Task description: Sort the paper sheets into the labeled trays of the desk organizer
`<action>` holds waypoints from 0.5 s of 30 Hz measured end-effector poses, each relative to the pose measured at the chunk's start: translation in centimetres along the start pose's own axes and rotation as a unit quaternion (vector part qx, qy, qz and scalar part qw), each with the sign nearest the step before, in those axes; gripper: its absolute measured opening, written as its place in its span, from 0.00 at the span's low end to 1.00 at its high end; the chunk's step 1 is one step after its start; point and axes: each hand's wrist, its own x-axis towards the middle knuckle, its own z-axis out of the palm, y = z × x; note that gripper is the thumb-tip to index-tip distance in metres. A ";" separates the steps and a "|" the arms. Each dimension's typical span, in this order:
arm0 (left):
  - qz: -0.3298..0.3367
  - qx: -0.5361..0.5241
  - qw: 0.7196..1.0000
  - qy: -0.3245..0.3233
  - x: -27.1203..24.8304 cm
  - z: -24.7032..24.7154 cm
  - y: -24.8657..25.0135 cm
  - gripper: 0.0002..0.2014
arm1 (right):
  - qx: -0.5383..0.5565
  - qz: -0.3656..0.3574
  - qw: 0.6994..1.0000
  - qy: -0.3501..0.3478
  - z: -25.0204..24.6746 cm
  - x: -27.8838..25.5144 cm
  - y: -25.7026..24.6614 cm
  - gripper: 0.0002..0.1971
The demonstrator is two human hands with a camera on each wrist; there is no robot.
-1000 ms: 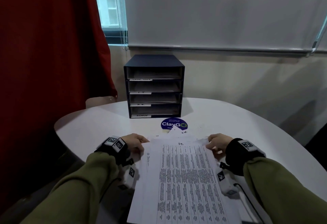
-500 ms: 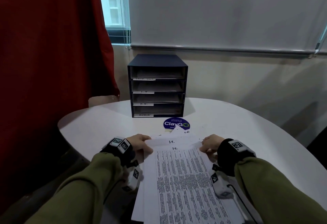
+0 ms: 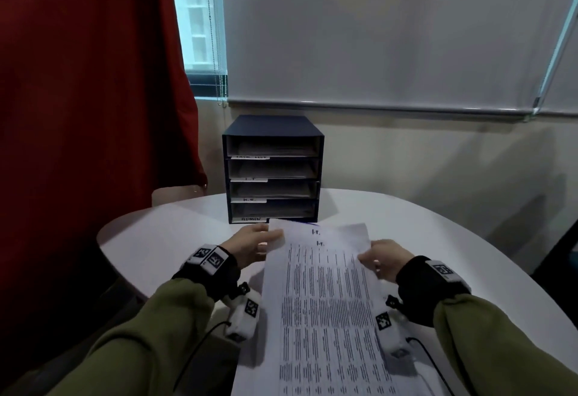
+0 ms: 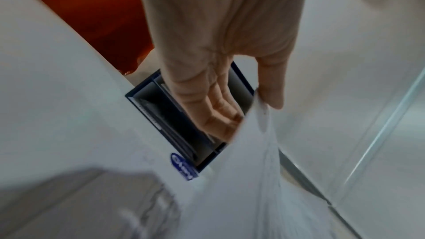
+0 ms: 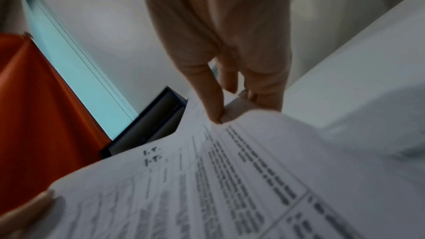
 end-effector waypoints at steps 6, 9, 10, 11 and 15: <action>0.171 0.012 0.981 0.095 -1.3 2.8 4.9 0.12 | 0.106 -0.237 0.964 0.062 -0.5 -3.8 -7.6 0.14; 0.284 0.046 0.929 0.233 -2.4 4.6 7.7 0.17 | 0.122 -0.350 0.924 0.090 -0.1 -5.7 -10.6 0.10; 0.307 0.057 0.910 0.274 -2.8 5.2 8.3 0.17 | 0.122 -0.378 0.912 0.107 0.2 -6.0 -11.2 0.10; 0.317 0.068 0.896 0.304 -3.4 5.6 8.7 0.16 | 0.122 -0.396 0.902 0.118 0.6 -6.3 -11.3 0.09; 0.297 0.104 0.894 0.318 -4.4 7.0 6.9 0.13 | 0.121 -0.361 0.918 0.110 3.0 -5.7 -8.3 0.06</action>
